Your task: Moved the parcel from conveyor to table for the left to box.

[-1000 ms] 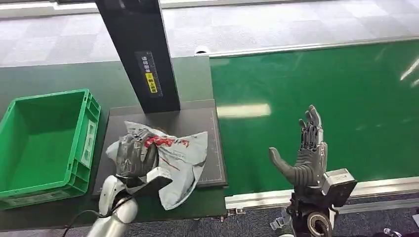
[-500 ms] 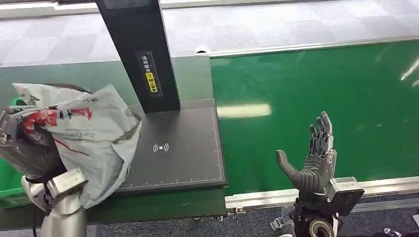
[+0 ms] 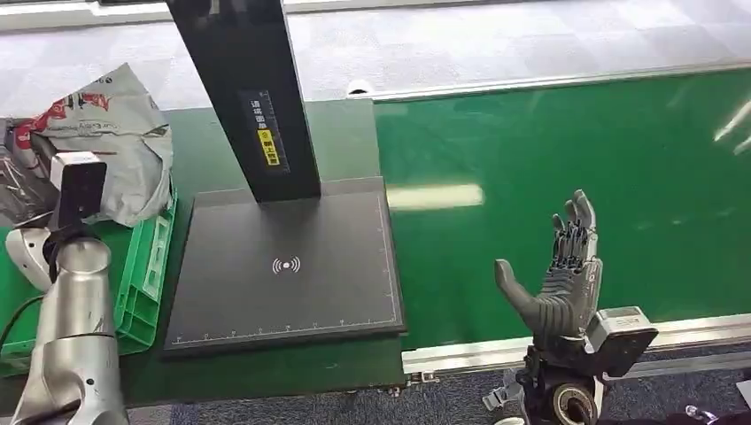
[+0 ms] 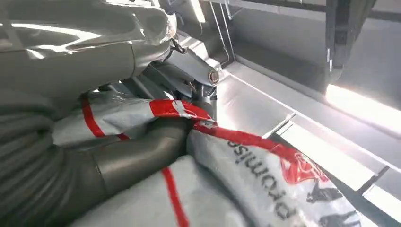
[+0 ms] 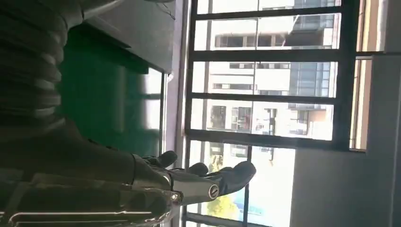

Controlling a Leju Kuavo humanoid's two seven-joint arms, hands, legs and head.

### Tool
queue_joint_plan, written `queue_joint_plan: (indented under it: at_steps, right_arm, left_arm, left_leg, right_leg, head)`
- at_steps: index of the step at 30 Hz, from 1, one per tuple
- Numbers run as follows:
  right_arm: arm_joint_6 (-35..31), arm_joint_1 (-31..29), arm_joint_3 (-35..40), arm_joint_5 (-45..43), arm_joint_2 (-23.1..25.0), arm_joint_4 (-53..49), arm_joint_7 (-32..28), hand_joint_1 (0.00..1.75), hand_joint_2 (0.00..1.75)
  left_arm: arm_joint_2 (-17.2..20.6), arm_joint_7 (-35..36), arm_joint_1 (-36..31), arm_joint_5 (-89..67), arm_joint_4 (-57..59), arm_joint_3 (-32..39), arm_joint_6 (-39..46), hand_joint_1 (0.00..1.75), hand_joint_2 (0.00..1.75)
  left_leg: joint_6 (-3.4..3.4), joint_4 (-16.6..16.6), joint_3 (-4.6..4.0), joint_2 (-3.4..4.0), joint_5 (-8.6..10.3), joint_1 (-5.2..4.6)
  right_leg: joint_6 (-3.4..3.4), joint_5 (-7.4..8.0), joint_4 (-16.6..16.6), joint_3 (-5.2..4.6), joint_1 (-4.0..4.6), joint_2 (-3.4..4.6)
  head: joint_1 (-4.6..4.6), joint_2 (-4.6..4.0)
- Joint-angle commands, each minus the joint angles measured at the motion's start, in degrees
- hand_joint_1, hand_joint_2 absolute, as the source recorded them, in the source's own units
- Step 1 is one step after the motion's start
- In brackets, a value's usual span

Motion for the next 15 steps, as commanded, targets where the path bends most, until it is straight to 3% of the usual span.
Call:
queue_joint_plan:
  at_steps: [1, 3, 7, 15]
  right_arm:
    - [-0.1, -1.3, 1.1, -0.3, -1.1, 2.2, 0.3, 0.0, 1.75]
    - [0.4, -2.4, 2.6, -1.1, -1.3, 3.8, 0.6, 0.0, 1.75]
    - [0.2, -2.7, 4.4, -1.7, -1.4, 5.4, 0.8, 0.0, 1.75]
    - [0.0, -2.6, 5.2, -2.2, -2.2, 5.3, 1.0, 0.0, 1.75]
  left_arm:
    - [0.1, 2.3, -3.9, -0.6, 7.9, 1.9, 0.2, 1.75, 1.75]
    - [3.6, 7.1, -8.4, -4.2, 19.6, 2.9, 0.2, 1.75, 1.75]
    - [5.0, 8.5, -11.8, -15.6, 30.0, 12.0, 0.2, 1.75, 1.75]
    - [6.6, 12.1, -13.8, -23.7, 34.3, 14.9, 0.2, 1.75, 1.75]
  left_leg:
    - [0.01, 0.0, -0.02, -0.01, 0.01, 0.02]
    - [0.01, 0.0, -0.01, -0.03, 0.03, 0.04]
    - [-0.01, -0.1, 0.09, 0.17, 0.07, 0.04]
    - [-0.02, 0.0, -0.02, 0.02, 0.02, 0.11]
  right_leg:
    - [-0.02, 0.01, 0.0, 0.0, 0.04, -0.09]
    - [-0.03, 0.03, 0.0, 0.02, 0.05, -0.14]
    - [-0.06, 0.11, -0.1, 0.04, 0.06, 0.05]
    - [-0.02, 0.0, 0.0, 0.0, 0.13, -0.05]
  head:
    - [-0.02, 0.0]
    - [-0.02, 0.0]
    - [0.0, 0.0]
    - [0.02, 0.0]
